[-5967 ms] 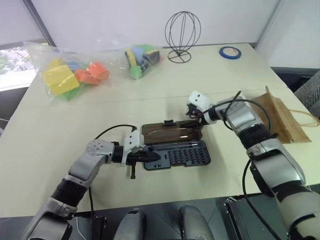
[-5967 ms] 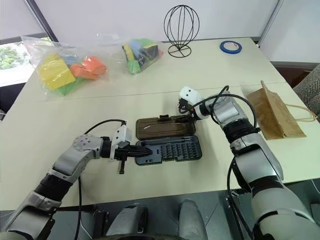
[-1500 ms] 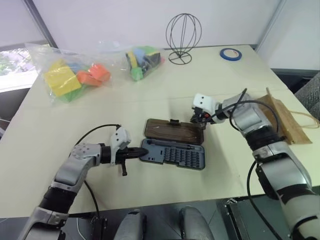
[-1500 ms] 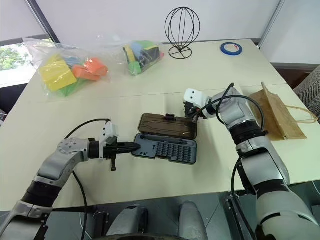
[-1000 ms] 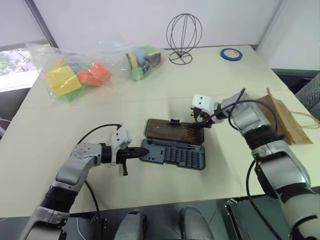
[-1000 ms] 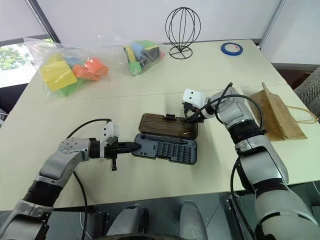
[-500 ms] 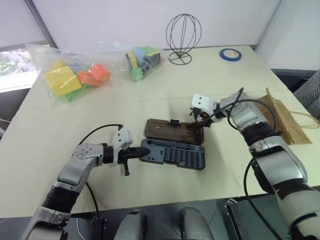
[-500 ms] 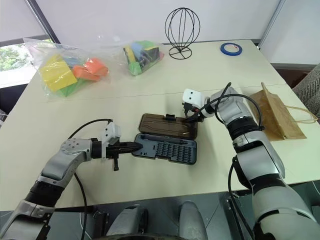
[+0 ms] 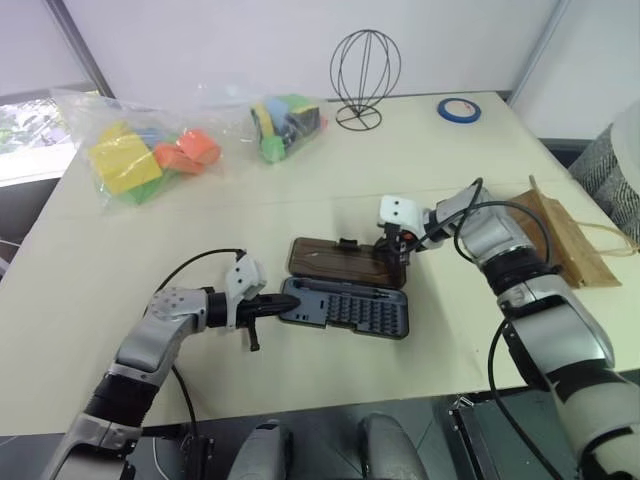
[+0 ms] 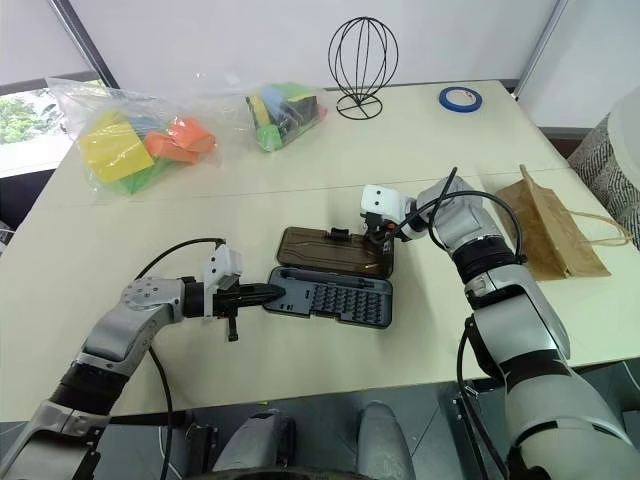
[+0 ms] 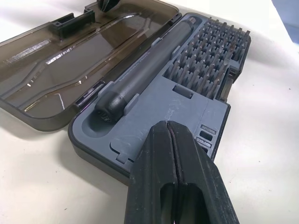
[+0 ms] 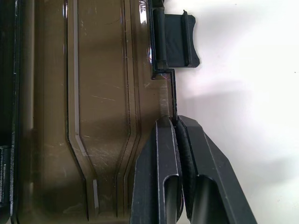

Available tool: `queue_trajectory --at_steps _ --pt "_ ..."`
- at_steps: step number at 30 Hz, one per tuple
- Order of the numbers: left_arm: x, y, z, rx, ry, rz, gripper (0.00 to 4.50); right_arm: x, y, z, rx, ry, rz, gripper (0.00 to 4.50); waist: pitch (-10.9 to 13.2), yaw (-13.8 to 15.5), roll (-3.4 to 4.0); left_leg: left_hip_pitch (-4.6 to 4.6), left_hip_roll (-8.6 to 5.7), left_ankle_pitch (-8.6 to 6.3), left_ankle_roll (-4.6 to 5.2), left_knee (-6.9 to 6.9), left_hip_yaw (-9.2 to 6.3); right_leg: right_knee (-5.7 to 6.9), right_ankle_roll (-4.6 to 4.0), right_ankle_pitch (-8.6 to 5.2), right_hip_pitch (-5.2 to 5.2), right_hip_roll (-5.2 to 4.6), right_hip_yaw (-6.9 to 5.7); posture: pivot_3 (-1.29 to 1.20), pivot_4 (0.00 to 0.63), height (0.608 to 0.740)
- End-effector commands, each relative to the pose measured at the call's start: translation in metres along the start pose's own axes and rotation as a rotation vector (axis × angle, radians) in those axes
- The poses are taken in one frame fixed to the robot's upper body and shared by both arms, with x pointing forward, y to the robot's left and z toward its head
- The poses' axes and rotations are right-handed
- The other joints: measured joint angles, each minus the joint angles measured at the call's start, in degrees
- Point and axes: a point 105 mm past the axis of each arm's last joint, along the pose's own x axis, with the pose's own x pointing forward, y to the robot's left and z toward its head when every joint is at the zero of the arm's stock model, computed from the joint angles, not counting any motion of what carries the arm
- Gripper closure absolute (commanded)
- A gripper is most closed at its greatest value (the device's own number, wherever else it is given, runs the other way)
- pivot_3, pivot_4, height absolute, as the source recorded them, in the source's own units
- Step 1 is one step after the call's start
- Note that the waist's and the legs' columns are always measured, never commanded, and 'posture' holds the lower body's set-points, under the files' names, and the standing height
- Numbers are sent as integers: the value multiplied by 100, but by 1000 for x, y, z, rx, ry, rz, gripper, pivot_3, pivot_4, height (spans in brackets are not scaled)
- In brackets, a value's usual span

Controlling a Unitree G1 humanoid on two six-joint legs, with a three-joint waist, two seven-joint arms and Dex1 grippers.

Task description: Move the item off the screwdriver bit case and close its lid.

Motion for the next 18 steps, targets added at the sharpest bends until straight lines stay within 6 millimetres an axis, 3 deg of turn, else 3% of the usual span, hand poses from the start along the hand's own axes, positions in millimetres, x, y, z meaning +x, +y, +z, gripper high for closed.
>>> queue_trajectory --at_steps 1,15,18 --pt "-1 0 -10 -17 37 4 4500 3 6 -17 30 61 15 4401 0 0 0 0 0 0 0 0 0 0 0 0 0 0 0 0 150 740" --pt "-6 5 -8 -33 25 34 4500 -1 11 1 -39 3 -2 4401 0 5 0 -4 0 6 -11 -3 -1 0 0 0 -7 0 -1 0 150 740" --pt "-10 12 4 -46 -10 61 4500 -3 13 5 -71 -3 -4 4401 0 5 0 -5 0 5 -8 -4 -1 0 0 0 -8 0 -1 0 150 740"
